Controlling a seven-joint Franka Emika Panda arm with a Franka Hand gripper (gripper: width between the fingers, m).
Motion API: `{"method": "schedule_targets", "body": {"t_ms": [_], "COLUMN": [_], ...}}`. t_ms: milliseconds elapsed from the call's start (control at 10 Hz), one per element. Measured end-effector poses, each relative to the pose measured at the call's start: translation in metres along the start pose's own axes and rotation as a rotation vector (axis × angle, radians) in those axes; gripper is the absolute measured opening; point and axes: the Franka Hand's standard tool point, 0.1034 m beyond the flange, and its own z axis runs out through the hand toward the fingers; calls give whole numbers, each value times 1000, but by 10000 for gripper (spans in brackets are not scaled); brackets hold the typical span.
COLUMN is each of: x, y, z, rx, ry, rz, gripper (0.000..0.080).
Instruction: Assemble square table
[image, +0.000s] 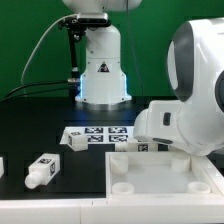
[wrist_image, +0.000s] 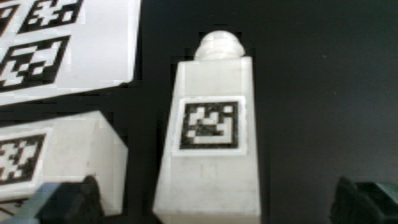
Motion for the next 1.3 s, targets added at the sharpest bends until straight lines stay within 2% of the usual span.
{"method": "schedule_targets", "body": {"t_ms": [300,500,700,800,900,1000,1100,1300], "x": [1,0,-1,-1,-1,-1,-3,-3], "y": [1,0,0,0,0,0,0,0], "z": [1,10,9,9,9,9,8,8], "rx": [2,1,1,1,1,1,0,0], "ry": [1,-18,-17,-17,-17,-18,-23,-23], "rz": [3,72,90,91,91,91,90,91], "gripper": [649,649,649,551,403,403,295,295]}}
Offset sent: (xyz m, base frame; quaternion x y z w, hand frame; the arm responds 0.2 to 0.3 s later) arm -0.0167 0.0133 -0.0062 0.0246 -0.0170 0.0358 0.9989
